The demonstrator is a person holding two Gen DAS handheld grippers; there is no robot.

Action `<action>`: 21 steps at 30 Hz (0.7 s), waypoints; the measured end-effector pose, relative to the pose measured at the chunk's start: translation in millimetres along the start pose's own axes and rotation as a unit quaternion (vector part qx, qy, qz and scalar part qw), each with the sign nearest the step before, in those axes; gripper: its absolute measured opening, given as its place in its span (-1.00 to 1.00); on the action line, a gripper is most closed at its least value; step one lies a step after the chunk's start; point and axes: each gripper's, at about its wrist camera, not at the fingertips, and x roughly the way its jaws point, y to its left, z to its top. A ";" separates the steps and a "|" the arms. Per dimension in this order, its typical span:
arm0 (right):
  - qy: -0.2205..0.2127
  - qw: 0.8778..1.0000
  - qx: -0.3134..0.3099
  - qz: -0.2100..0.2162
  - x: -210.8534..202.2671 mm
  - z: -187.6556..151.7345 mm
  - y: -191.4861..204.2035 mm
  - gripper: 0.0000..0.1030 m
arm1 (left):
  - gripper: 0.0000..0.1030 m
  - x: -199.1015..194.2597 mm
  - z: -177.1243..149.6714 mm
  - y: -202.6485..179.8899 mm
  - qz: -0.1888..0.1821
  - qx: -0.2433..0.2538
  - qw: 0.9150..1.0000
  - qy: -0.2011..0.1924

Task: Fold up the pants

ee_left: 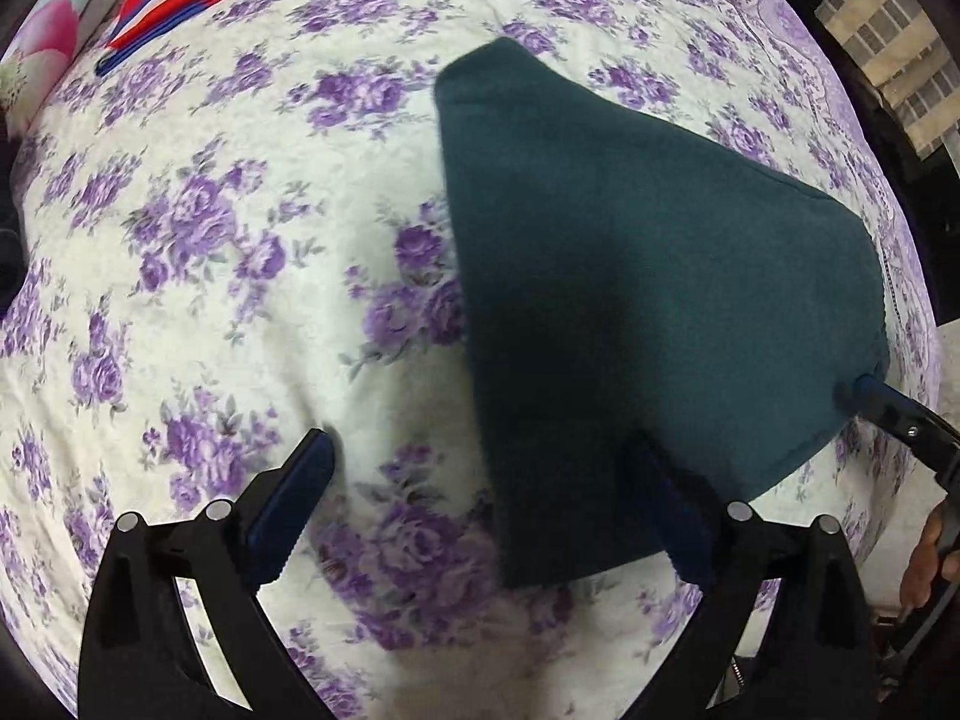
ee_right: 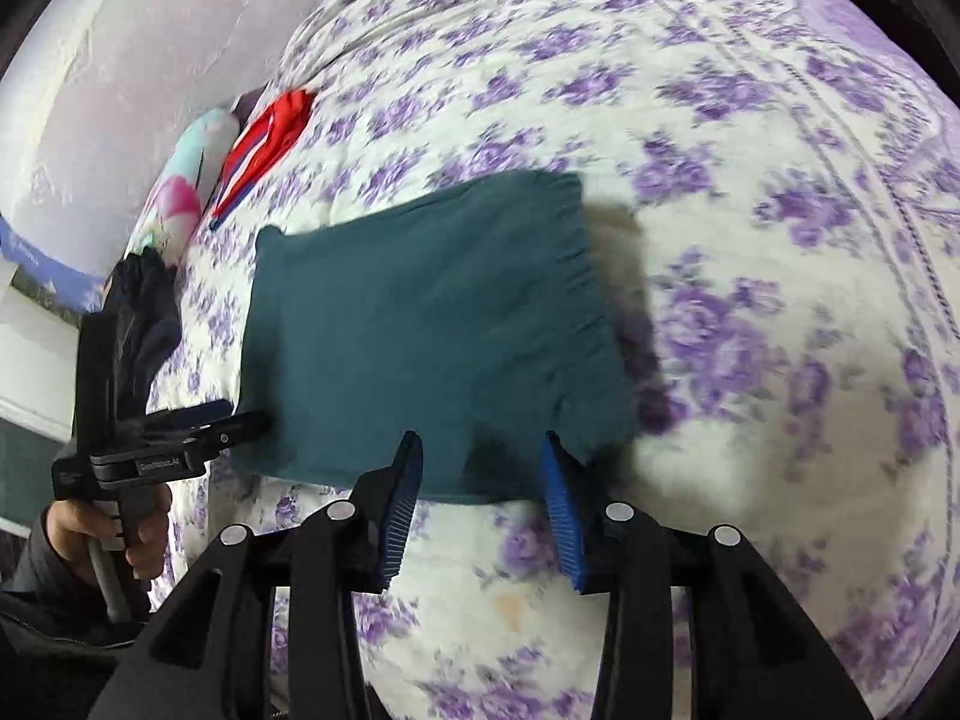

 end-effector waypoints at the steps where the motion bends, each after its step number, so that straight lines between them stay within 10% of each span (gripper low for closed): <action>1: -0.003 1.000 -0.006 -0.009 -3.6 -0.5 3.1 -0.17 | 0.85 -1.5 0.1 4.7 0.003 -0.003 1.000 0.000; 11: -0.044 0.998 -0.037 0.000 -7.5 28.3 54.5 0.40 | 0.84 -16.2 -6.9 18.6 0.010 -0.015 1.000 0.005; 21: -0.030 0.999 -0.010 -0.006 44.5 76.4 61.4 0.41 | 0.82 -35.5 49.2 -6.8 -0.008 -0.011 0.999 -0.052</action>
